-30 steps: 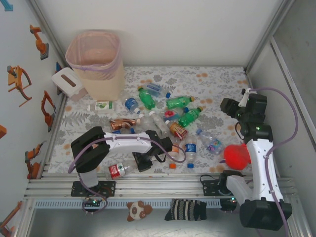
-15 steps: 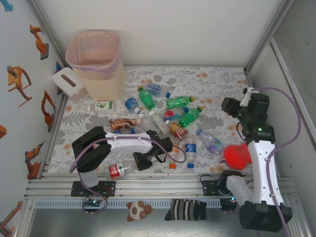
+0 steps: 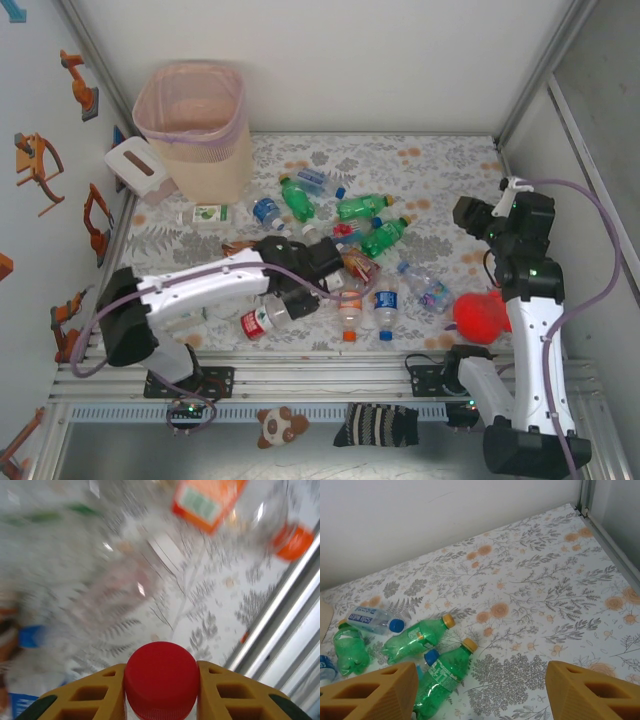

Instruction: Put the plastic bottles in the bin

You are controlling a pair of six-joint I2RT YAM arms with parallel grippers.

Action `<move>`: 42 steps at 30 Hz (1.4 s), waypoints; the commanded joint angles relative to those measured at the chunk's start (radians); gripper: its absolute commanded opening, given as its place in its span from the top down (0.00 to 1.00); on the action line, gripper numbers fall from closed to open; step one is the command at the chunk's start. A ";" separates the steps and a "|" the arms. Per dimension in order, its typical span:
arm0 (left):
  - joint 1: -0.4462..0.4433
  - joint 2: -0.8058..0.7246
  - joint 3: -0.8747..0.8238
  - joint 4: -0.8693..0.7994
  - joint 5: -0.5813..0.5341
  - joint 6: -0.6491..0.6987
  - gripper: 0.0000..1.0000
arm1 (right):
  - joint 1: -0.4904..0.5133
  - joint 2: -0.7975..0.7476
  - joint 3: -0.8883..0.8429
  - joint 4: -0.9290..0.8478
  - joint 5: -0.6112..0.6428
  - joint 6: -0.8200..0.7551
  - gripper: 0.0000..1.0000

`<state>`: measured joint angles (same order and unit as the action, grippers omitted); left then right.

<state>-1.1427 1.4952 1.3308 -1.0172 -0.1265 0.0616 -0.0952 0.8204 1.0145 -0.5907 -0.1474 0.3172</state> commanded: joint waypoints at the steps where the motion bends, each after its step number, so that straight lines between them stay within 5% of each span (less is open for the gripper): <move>1: 0.067 -0.086 0.068 0.086 0.029 0.065 0.70 | -0.005 -0.018 0.021 -0.008 0.000 -0.014 0.33; 10: 0.318 -0.201 0.165 0.429 0.116 0.043 0.71 | -0.005 -0.020 0.020 -0.004 -0.052 -0.020 0.33; 19: 0.568 -0.153 0.304 0.683 0.170 -0.060 0.74 | -0.005 0.001 0.017 -0.006 -0.109 -0.010 0.33; 31: 0.871 0.101 0.756 0.631 0.303 -0.147 0.77 | -0.005 -0.003 0.026 -0.010 -0.113 -0.022 0.33; 38: 1.014 0.417 1.233 0.334 0.316 -0.166 0.77 | -0.006 -0.009 0.021 -0.013 -0.107 -0.019 0.33; 42: 1.062 0.531 1.337 0.249 0.323 -0.183 0.77 | -0.006 -0.003 0.021 -0.012 -0.103 -0.020 0.33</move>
<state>-0.1040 1.9705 2.6297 -0.6285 0.1692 -0.0906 -0.0952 0.8227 1.0145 -0.5961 -0.2501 0.3138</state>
